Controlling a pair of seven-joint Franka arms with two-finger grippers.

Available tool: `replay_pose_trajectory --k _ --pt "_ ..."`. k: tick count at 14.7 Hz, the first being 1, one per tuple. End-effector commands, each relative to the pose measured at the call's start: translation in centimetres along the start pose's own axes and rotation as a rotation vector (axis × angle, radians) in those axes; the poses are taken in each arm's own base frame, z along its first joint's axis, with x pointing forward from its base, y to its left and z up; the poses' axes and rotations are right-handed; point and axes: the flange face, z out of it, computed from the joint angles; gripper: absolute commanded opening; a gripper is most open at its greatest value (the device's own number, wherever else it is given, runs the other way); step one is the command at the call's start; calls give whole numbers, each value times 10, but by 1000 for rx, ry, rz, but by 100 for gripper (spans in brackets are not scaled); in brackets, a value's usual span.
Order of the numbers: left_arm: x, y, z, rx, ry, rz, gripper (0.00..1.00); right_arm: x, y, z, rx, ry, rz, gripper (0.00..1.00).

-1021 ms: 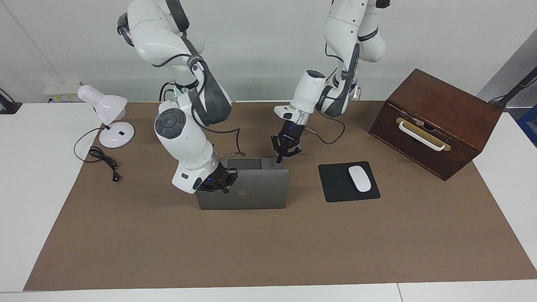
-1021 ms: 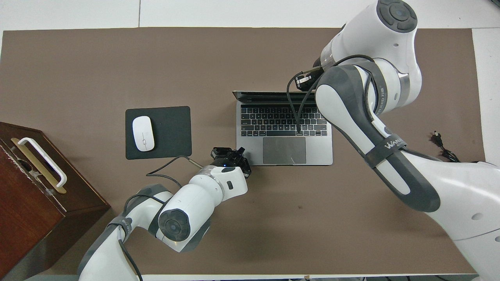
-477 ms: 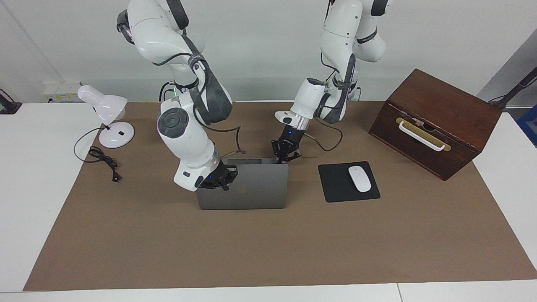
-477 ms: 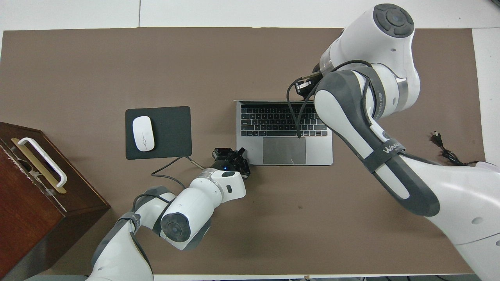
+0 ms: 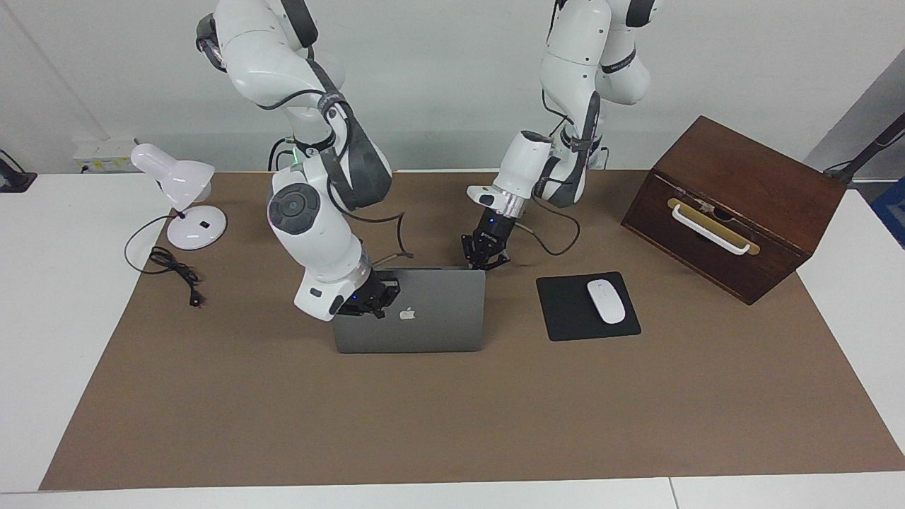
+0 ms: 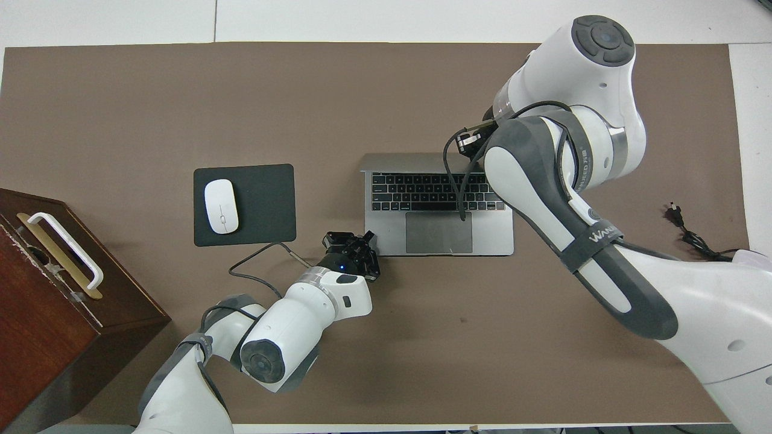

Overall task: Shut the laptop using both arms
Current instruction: 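Push the screen down toward the robot with the right gripper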

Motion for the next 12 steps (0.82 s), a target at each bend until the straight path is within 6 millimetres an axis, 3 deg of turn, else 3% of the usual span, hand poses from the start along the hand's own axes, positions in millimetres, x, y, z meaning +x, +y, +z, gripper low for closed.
replay_pose_trajectory --k 1,12 --pt "-42 -6 6 3 -103 21 0 -18 1 7 -12 -16 18 0" --pt "-43 -2 7 -2 -106 27 0 -35 3 27 -25 -51 25 0"
